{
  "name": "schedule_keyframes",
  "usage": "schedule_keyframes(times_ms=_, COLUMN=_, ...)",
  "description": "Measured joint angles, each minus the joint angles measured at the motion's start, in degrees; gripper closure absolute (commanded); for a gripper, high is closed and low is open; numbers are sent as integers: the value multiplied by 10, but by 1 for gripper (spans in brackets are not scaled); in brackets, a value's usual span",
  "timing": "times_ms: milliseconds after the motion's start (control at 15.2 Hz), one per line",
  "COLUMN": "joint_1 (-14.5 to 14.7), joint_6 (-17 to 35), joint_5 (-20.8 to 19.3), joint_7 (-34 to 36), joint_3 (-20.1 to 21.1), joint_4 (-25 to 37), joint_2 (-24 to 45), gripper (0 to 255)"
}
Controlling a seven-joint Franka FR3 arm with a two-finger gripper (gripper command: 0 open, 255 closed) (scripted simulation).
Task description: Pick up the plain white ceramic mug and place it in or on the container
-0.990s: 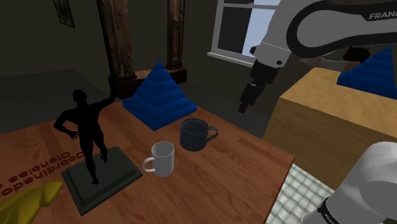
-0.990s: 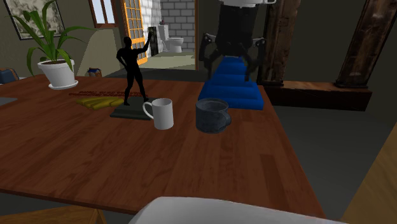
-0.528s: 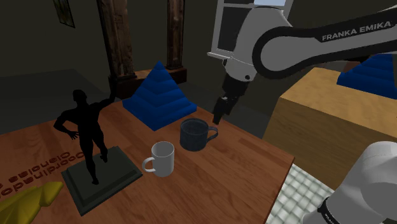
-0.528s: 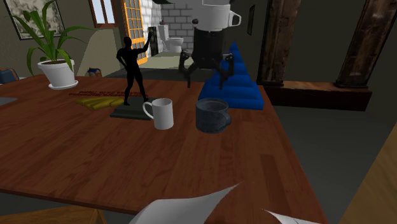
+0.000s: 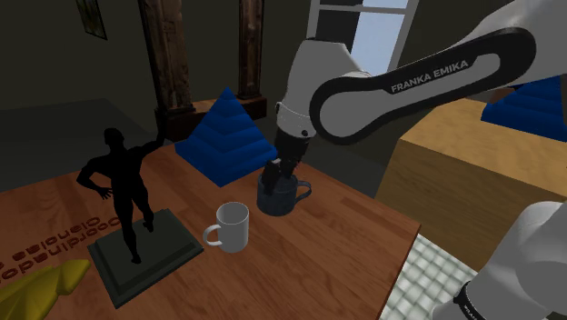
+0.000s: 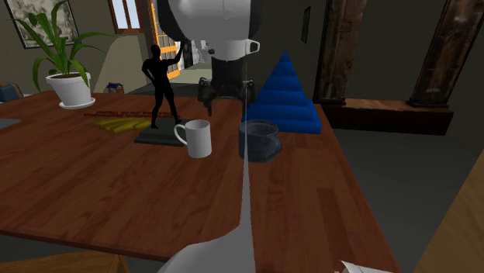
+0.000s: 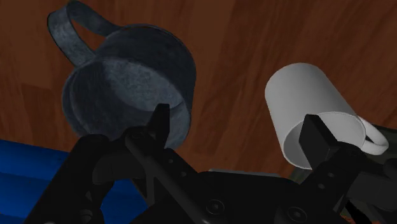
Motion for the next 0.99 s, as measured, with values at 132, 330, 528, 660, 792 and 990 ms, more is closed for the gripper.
schedule_keyframes(times_ms=132, joint_1=4, joint_6=16, joint_5=-23, joint_7=22, joint_3=13, joint_4=21, joint_2=38, gripper=0)
schedule_keyframes(times_ms=330, joint_1=16, joint_6=34, joint_5=-68, joint_7=60, joint_3=27, joint_4=65, joint_2=105, gripper=0)
schedule_keyframes(times_ms=528, joint_1=30, joint_6=46, joint_5=-108, joint_7=90, joint_3=31, joint_4=102, joint_2=159, gripper=0)
schedule_keyframes(times_ms=660, joint_1=33, joint_6=57, joint_5=-120, joint_7=97, joint_3=29, joint_4=107, joint_2=178, gripper=0)
schedule_keyframes(times_ms=792, joint_1=37, joint_6=69, joint_5=-130, joint_7=105, joint_3=27, joint_4=108, joint_2=191, gripper=0)
schedule_keyframes(times_ms=990, joint_1=41, joint_6=84, joint_5=-143, joint_7=114, joint_3=23, joint_4=108, joint_2=209, gripper=0)
